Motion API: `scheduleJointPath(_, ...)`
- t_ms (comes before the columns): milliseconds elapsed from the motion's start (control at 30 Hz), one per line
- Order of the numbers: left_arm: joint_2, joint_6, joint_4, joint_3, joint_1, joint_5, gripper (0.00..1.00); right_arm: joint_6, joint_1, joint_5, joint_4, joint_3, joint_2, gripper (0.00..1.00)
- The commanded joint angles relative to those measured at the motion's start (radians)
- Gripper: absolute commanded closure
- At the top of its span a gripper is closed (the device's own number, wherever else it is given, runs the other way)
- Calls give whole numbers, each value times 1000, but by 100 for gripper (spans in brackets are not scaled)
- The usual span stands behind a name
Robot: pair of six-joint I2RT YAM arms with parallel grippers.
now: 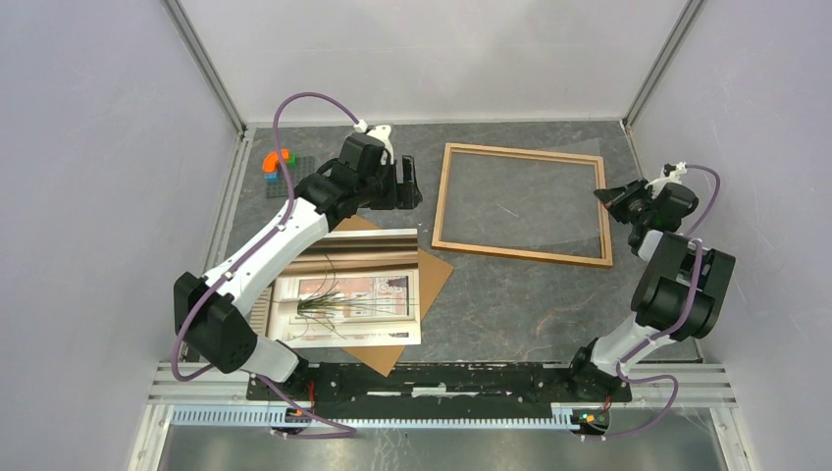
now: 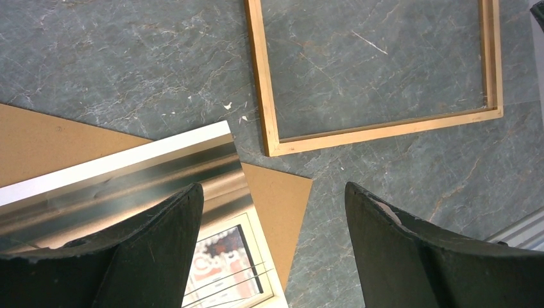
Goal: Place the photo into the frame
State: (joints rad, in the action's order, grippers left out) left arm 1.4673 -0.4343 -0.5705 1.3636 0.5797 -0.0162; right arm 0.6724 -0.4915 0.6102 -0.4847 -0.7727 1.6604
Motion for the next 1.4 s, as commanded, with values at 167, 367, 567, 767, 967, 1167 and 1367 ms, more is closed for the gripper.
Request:
scheduleJointPath(167,10,43,35,0,1,37,13,-39,-7,26,-14,-54,25,100)
scheduleJointPath(367,14,42,36,0,-1,42,13,-46,-12,25,-8,-48,19,100)
scheduleJointPath(567,13,43,35,0,-1,40,13,-45,-15,28,-13,-43,18,100)
scheduleJointPath(767,12,43,35,1,0,45,13,-48,-18,31,-9,-40,15,100)
scheduleJointPath(967,10,43,36,-1,1,41,13,-54,-22,27,-13,-27,11,100)
scheduleJointPath(1167,11,43,36,-1,0,40,13,-48,-25,31,-23,-21,12,100)
scheduleJointPath(1367,10,43,36,-1,0,43,13,-48,-25,30,-29,-7,10,100)
